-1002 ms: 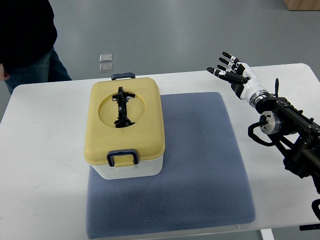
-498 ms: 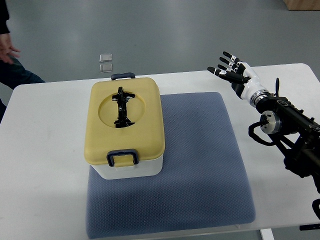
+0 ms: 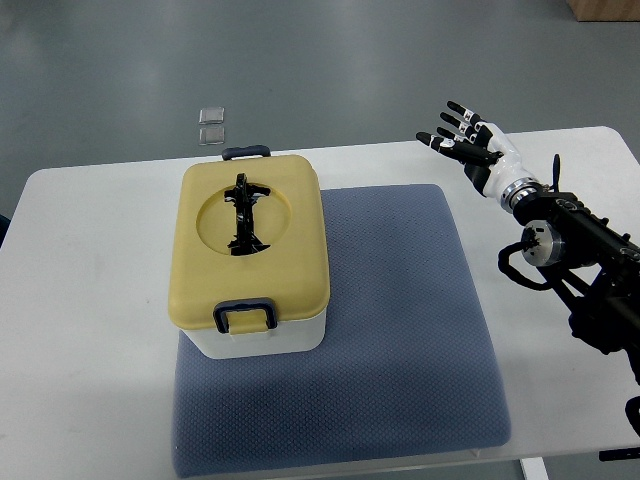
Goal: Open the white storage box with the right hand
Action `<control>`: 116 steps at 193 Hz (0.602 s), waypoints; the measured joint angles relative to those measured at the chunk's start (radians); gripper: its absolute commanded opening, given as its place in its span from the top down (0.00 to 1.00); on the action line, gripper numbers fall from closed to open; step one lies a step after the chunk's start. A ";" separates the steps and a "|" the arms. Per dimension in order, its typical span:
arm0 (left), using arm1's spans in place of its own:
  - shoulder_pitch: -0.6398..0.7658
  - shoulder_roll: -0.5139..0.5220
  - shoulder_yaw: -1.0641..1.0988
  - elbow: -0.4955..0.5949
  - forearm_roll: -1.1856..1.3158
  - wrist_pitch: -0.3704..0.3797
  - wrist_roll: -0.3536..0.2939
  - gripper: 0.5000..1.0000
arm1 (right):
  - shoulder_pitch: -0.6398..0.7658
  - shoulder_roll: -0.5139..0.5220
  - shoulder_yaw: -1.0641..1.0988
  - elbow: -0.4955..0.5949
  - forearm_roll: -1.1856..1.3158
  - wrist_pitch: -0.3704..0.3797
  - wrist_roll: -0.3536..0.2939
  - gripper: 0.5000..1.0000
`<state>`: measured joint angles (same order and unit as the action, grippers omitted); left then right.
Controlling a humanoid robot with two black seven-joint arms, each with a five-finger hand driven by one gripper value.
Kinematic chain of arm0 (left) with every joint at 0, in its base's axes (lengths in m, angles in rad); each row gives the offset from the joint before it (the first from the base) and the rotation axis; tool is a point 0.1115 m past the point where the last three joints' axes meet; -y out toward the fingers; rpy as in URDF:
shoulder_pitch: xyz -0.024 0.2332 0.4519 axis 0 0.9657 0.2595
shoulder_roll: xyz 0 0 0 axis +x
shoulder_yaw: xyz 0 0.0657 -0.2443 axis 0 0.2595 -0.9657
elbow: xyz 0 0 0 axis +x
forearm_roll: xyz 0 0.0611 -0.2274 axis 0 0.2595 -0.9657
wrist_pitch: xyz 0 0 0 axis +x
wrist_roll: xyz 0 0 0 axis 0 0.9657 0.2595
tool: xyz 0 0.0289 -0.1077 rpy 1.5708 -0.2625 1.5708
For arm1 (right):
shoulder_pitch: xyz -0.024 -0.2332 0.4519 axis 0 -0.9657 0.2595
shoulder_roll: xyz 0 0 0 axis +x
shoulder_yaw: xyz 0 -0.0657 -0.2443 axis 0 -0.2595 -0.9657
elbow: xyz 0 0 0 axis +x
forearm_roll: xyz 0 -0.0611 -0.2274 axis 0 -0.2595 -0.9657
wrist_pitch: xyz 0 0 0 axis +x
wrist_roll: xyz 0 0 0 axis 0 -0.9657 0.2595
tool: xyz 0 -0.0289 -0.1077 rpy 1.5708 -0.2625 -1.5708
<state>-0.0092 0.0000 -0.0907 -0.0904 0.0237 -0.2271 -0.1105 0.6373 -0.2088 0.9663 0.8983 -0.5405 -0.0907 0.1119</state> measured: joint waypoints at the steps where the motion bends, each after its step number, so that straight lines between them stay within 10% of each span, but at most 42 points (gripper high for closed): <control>1: 0.000 0.000 0.000 0.000 0.000 0.000 0.000 0.00 | 0.000 0.000 0.000 0.000 0.000 0.000 0.000 0.14; 116: 0.000 0.000 0.000 0.000 0.000 0.000 -0.001 0.00 | 0.014 -0.040 -0.006 0.006 -0.006 0.057 -0.001 0.14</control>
<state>-0.0092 0.0000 -0.0905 -0.0905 0.0236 -0.2271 -0.1110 0.6518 -0.2488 0.9600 0.9047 -0.5468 -0.0335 0.1105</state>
